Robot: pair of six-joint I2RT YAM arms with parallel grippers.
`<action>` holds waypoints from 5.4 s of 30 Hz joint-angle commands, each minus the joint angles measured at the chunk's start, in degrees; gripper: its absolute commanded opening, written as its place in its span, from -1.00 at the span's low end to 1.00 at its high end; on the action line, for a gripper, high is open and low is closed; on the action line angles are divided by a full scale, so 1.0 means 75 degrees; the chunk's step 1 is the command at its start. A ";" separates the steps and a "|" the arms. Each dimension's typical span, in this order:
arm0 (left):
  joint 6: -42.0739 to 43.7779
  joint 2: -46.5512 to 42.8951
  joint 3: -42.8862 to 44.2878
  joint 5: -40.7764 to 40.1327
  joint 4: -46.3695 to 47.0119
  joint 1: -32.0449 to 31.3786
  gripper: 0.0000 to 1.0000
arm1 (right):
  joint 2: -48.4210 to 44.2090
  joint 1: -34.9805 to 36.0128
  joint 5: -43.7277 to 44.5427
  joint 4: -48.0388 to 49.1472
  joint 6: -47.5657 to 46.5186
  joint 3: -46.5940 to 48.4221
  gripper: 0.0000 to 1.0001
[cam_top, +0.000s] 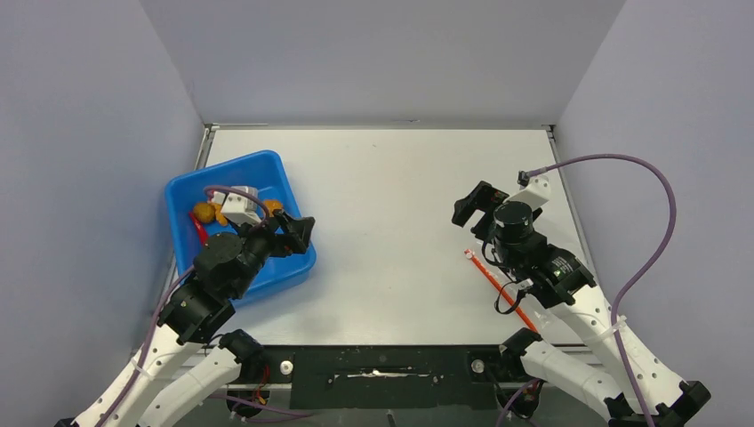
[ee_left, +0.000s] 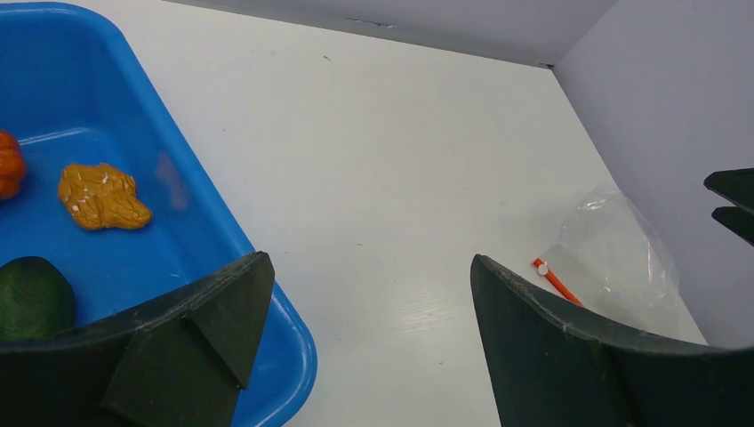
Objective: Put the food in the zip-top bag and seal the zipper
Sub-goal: Pick up the zipper food storage bag at the corner of the board, then open the zipper of the food storage bag.
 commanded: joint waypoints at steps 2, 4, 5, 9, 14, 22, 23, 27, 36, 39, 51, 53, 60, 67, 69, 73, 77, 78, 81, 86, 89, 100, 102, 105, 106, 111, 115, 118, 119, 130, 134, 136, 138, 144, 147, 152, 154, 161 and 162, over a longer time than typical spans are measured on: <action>0.0184 -0.0204 -0.0006 0.0120 0.0561 -0.0013 0.64 | 0.0183 0.0030 0.0531 0.0220 -0.0066 0.0313 0.96; 0.0184 -0.0241 -0.0114 0.0102 0.0626 -0.0018 0.64 | 0.0379 0.0020 0.0680 0.0170 -0.0178 0.0465 0.96; 0.0175 -0.0236 -0.0159 0.0090 0.0636 -0.0013 0.64 | 0.0490 0.0009 0.0733 0.0156 -0.0256 0.0557 0.96; 0.0263 -0.0135 -0.0311 0.0086 0.0625 -0.0014 0.64 | 0.0984 -0.0146 0.1177 0.0103 -0.0416 0.0693 0.96; 0.0354 -0.0055 -0.0539 0.0024 0.0665 -0.0017 0.64 | 0.1502 -0.1240 0.0687 0.0268 -0.0511 0.0578 0.83; 0.0459 -0.0049 -0.0669 0.0111 0.0833 -0.0015 0.64 | 0.2230 -0.2678 0.0557 0.0465 -0.0140 0.0251 0.32; 0.0479 -0.0054 -0.0692 0.0097 0.0818 -0.0017 0.64 | 0.2311 -0.2809 0.0562 0.0423 0.0064 0.0221 0.28; 0.0500 -0.0098 -0.0732 0.0057 0.0775 -0.0015 0.64 | 0.2520 -0.3348 0.0376 0.0484 0.0632 -0.0037 0.04; 0.0668 -0.0285 -0.0840 0.0306 0.0953 -0.0004 0.64 | 0.3124 -0.4466 -0.0329 0.1162 0.0892 -0.0690 0.00; 0.0685 -0.0343 -0.0840 0.0384 0.0974 -0.0005 0.64 | 0.3268 -0.4690 -0.0698 0.1641 0.0738 -0.1023 -0.05; 0.0806 -0.0504 -0.0840 0.0545 0.0982 0.0004 0.64 | 0.4047 -0.4893 -0.1992 0.2219 0.0661 -0.1479 0.09; 0.0825 -0.0529 -0.0840 0.0527 0.0975 -0.0004 0.64 | 0.4121 -0.4892 -0.1938 0.2243 0.0678 -0.1478 0.15; 0.0852 -0.0568 -0.0840 0.0541 0.0986 0.0012 0.64 | 0.4852 -0.4929 -0.1779 0.2378 0.0586 -0.1214 0.13; 0.0929 -0.0702 -0.1067 0.0595 0.1015 0.0015 0.64 | 0.5482 -0.4970 -0.1683 0.2621 0.0283 -0.0858 -0.16; 0.0957 -0.0722 -0.1075 0.0586 0.1011 0.0010 0.64 | 0.5561 -0.4969 -0.1677 0.2679 0.0200 -0.0865 -0.24; 0.0960 -0.0778 -0.1090 0.0589 0.1009 0.0008 0.64 | 0.5669 -0.4970 -0.1805 0.2876 -0.0006 -0.1043 -0.38; 0.0998 -0.0801 -0.1130 0.0582 0.1079 0.0024 0.64 | 0.5732 -0.4966 -0.1952 0.2988 -0.0225 -0.1103 -0.53; 0.1004 -0.0794 -0.1133 0.0573 0.1074 0.0033 0.64 | 0.5733 -0.4965 -0.1990 0.2972 -0.0285 -0.1092 -0.61; 0.1001 -0.0751 -0.1113 0.0538 0.1015 0.0029 0.63 | 0.5643 -0.4921 -0.2204 0.3002 -0.0456 -0.1124 -0.99; 0.1004 -0.0700 -0.1127 0.0571 0.1052 0.0039 0.62 | 0.5123 -0.4679 -0.2571 0.2731 -0.0597 -0.1138 -1.00; 0.1307 -0.0702 -0.1269 0.1162 0.1338 0.0025 0.58 | 0.4667 -0.4500 -0.2836 0.2406 -0.0671 -0.1074 -1.00; 0.2779 0.0250 -0.1153 0.4088 0.2986 -0.0001 0.40 | 0.2289 -0.3958 -0.4152 0.1755 -0.0668 -0.0677 -1.00; 0.2919 0.0484 -0.1123 0.4500 0.3338 -0.0018 0.39 | 0.2031 -0.3778 -0.4568 0.1784 -0.0566 -0.0599 -1.00; 0.2701 0.0860 -0.1111 0.4771 0.3961 -0.0030 0.39 | 0.1747 -0.3538 -0.5315 0.1931 -0.0176 -0.0557 -1.00; 0.2557 0.1005 -0.1094 0.4806 0.4112 -0.0033 0.38 | 0.1678 -0.3502 -0.5656 0.2058 0.0049 -0.0563 -1.00; 0.2549 0.1494 -0.0957 0.5602 0.4388 -0.0051 0.39 | 0.1291 -0.3164 -0.6459 0.2782 0.1002 -0.0584 -1.00; 0.2150 0.1671 -0.1191 0.6126 0.5251 -0.0092 0.39 | 0.1205 -0.2687 -0.6306 0.3655 0.1939 -0.0744 -1.00; 0.1779 0.1780 -0.1573 0.6380 0.6350 -0.0122 0.44 | 0.1423 -0.2192 -0.6157 0.4201 0.2570 -0.0635 -1.00; 0.1684 0.1837 -0.1669 0.6340 0.6536 -0.0115 0.44 | 0.1497 -0.1980 -0.6040 0.4397 0.2764 -0.0581 -1.00; 0.1981 0.2429 -0.2004 0.5910 0.6688 -0.0285 0.31 | 0.1895 -0.0576 -0.4886 0.5207 0.3721 -0.0029 -1.00; 0.1588 0.2570 -0.2261 0.5930 0.7261 -0.0400 0.31 | 0.1932 -0.0387 -0.4690 0.5131 0.3867 0.0034 -1.00; 0.1512 0.2689 -0.2331 0.5908 0.7468 -0.0502 0.30 | 0.1933 -0.0372 -0.4596 0.5110 0.3939 0.0045 -1.00; 0.1581 0.2830 -0.2334 0.5833 0.7506 -0.0639 0.30 | 0.1940 -0.0351 -0.4532 0.5090 0.3967 0.0083 -1.00; 0.2079 0.3202 -0.2238 0.4335 0.7336 -0.1131 0.21 | 0.1978 -0.0289 -0.4401 0.5032 0.3922 0.0215 -1.00; 0.2305 0.3405 -0.2285 0.4132 0.7581 -0.1311 0.21 | 0.1974 -0.0264 -0.4330 0.5007 0.3941 0.0182 -1.00; 0.2573 0.3721 -0.2312 0.3537 0.7861 -0.1531 0.17 | 0.1937 -0.0250 -0.4318 0.5006 0.3945 0.0189 -1.00; 0.2704 0.3837 -0.2226 0.3149 0.7795 -0.1665 0.09 | 0.1907 -0.0242 -0.4292 0.4995 0.3937 0.0188 -1.00; 0.3207 0.4176 -0.2233 0.2666 0.8216 -0.2150 0.07 | 0.1866 -0.0242 -0.4248 0.4977 0.3972 0.0145 -1.00; 0.3268 0.4227 -0.2224 0.2562 0.8252 -0.2186 0.07 | 0.1873 -0.0238 -0.4254 0.4980 0.3981 0.0143 -1.00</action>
